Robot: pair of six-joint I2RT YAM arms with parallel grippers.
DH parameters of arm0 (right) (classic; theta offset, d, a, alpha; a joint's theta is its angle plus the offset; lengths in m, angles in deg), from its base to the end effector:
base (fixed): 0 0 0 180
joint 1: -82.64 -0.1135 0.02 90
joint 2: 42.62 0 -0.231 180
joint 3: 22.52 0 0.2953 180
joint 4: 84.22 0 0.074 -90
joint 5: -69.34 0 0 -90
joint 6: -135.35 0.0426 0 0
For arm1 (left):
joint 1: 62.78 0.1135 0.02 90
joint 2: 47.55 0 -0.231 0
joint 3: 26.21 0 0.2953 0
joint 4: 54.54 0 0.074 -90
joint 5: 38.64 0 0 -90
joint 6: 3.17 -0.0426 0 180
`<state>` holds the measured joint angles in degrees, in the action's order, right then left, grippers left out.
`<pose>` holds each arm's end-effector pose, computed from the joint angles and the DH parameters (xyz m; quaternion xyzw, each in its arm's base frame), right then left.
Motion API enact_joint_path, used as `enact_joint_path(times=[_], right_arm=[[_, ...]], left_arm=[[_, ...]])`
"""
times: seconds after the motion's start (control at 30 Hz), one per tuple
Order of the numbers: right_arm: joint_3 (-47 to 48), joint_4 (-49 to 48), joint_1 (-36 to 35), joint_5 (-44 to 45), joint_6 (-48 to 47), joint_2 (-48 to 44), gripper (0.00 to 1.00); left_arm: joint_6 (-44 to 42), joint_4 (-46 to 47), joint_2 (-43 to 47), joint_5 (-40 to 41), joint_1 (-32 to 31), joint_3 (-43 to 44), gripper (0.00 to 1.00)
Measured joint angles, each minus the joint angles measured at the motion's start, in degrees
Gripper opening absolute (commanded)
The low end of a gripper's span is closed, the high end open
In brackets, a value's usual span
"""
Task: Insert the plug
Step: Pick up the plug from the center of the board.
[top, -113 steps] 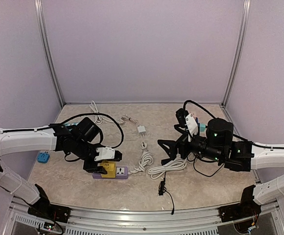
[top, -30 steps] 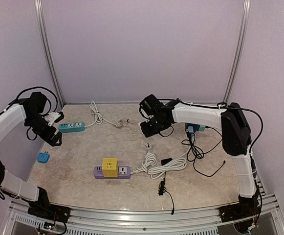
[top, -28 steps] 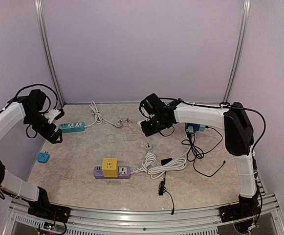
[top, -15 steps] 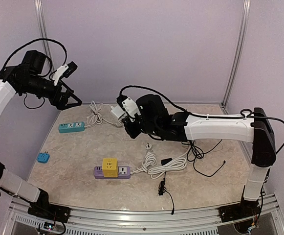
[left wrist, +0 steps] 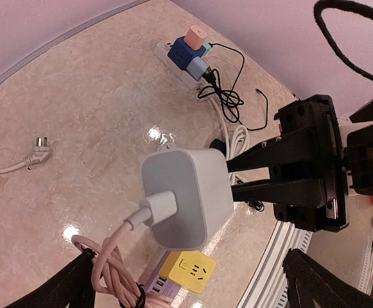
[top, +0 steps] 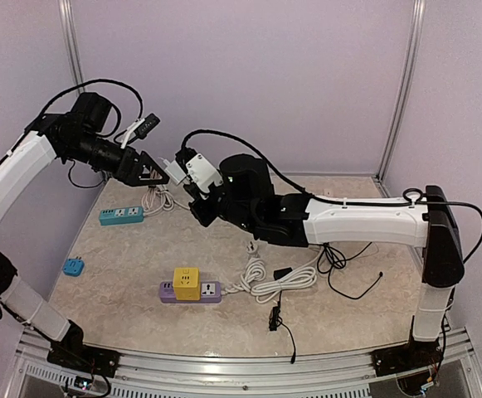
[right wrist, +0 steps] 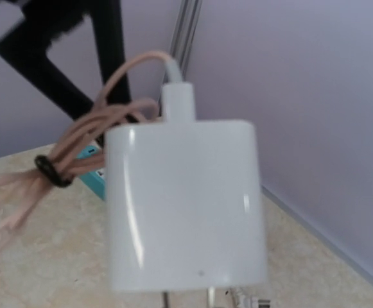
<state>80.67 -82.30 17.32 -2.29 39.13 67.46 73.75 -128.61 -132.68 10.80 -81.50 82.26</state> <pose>0.2233 0.4538 0.2775 -0.3539 0.6689 0.2114 0.6186 0.3120 -0.1350 0.3783 0.3540 0.8178 -0.3416 0.2988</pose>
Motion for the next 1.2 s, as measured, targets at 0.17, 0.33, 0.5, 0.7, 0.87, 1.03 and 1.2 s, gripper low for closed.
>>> enact_joint_path(times=[0.17, 0.33, 0.5, 0.7, 0.87, 1.03, 1.2], right_arm=[[0.0, -1.5, -1.1, 0.5, -1.9, 0.1, 0.0], [0.1, -2.4, -1.5, 0.6, -3.1, 0.6, 0.0], [0.1, -2.5, -1.5, 1.1, -3.6, 0.7, 0.0], [0.1, -2.0, -1.6, 2.2, -4.3, 0.9, 0.0], [0.1, -1.1, -1.6, 2.5, -4.7, 1.4, 0.51], [0.1, -2.1, -1.6, 3.4, -4.6, 1.5, 1.0], [-1.7, -2.1, -1.2, 5.7, -3.3, 1.0, 1.0]], left_arm=[[5.3, 4.0, 0.0, -1.4, 0.0, -1.8, 0.8], [9.0, 6.8, -0.3, -2.9, -0.1, -1.9, 0.47], [9.6, 6.7, -1.4, -5.5, -0.1, -1.8, 0.42], [8.6, 4.5, -2.7, -6.6, -0.5, -0.7, 0.0], [8.0, 3.4, -3.3, -5.3, -0.9, -0.6, 0.0], [7.8, 2.8, -3.3, 0.1, -1.2, -0.6, 0.0], [7.7, 3.4, -3.3, 10.1, 4.5, -0.7, 0.0]])
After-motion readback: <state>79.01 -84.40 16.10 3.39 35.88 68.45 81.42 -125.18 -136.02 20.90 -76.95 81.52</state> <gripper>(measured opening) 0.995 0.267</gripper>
